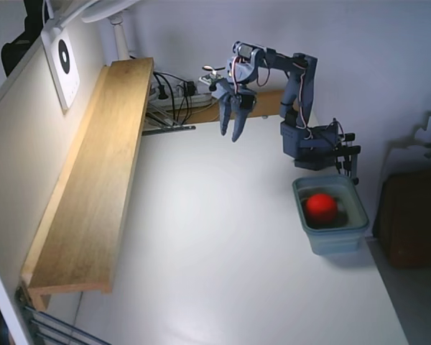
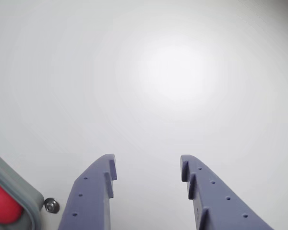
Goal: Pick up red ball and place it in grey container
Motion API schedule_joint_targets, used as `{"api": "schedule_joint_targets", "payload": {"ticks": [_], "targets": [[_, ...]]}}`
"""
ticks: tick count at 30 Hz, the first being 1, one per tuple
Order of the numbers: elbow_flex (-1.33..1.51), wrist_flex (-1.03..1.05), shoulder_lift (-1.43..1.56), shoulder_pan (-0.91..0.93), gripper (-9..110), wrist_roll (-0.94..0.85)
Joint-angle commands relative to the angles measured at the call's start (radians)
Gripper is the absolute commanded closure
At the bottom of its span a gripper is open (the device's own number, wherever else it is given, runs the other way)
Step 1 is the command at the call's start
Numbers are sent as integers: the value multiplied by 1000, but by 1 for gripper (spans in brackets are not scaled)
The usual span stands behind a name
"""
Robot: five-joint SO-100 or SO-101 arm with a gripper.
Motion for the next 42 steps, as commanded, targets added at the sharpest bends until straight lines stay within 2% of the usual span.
{"api": "schedule_joint_targets", "payload": {"ticks": [1, 24, 42], "targets": [[16, 31, 79, 86, 90, 3], [80, 113, 243, 552, 102, 3], [92, 129, 274, 640, 104, 3]]}}
